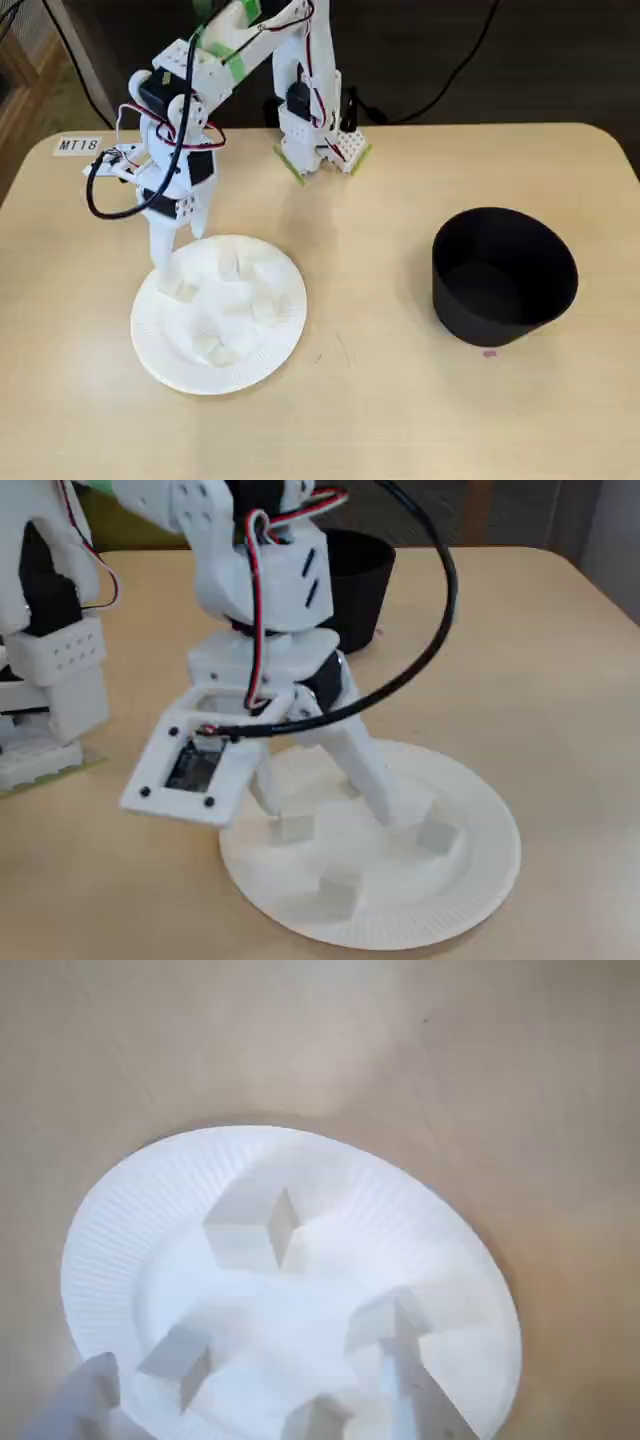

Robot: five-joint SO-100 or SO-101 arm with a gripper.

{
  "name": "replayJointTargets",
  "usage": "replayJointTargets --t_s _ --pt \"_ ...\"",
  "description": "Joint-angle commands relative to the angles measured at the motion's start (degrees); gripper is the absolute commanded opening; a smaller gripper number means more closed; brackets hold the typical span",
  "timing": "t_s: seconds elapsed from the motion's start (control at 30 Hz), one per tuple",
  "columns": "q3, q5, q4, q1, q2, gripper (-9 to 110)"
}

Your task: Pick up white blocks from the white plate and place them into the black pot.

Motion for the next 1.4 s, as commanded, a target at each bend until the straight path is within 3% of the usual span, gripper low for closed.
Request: replayJointTargets --t_s 0.0,0.77,1.37 --pt "-2.29 0.62 -0.97 0.88 -1.76 38" --pt "-2.46 1.41 -13.36 1.49 -9.58 30" --pt "-4.13 4.13 -19.86 0.09 -14.06 11"
